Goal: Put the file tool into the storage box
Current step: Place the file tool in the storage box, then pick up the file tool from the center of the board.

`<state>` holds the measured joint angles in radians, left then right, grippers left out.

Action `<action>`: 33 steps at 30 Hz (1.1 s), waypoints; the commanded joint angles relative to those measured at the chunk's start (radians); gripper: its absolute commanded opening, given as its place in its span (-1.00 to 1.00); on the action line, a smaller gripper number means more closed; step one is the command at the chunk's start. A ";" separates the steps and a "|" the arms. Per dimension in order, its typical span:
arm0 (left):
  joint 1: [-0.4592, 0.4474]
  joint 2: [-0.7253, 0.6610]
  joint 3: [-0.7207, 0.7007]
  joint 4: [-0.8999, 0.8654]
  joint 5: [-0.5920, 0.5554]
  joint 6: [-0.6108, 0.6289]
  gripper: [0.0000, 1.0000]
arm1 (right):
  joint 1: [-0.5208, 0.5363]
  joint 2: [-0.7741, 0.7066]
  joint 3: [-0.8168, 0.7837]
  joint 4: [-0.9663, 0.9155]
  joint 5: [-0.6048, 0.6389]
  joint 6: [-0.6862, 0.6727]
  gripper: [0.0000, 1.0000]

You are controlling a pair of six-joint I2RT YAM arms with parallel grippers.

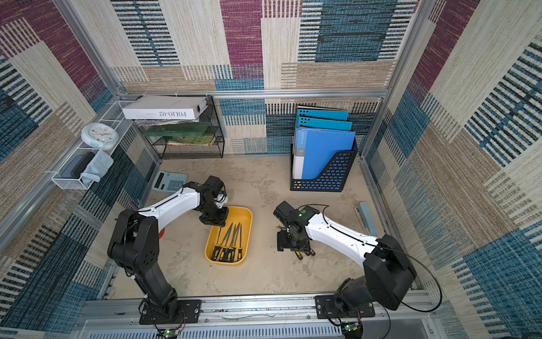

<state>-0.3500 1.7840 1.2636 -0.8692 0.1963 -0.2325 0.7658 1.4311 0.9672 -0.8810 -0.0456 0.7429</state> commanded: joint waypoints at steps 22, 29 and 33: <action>-0.006 -0.186 0.015 -0.047 0.030 -0.092 -0.44 | 0.010 0.099 -0.110 0.117 0.099 -0.154 0.12; -0.006 -0.245 0.065 -0.085 0.049 -0.111 -0.43 | 0.057 0.153 -0.098 0.158 0.118 -0.180 -0.22; -0.006 -0.277 0.080 -0.098 0.064 -0.124 -0.40 | 0.096 0.185 -0.083 0.187 0.110 -0.188 -0.43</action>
<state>-0.3573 1.5227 1.3312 -0.9390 0.2359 -0.3405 0.8425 1.5997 0.8764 -0.7383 0.0727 0.5686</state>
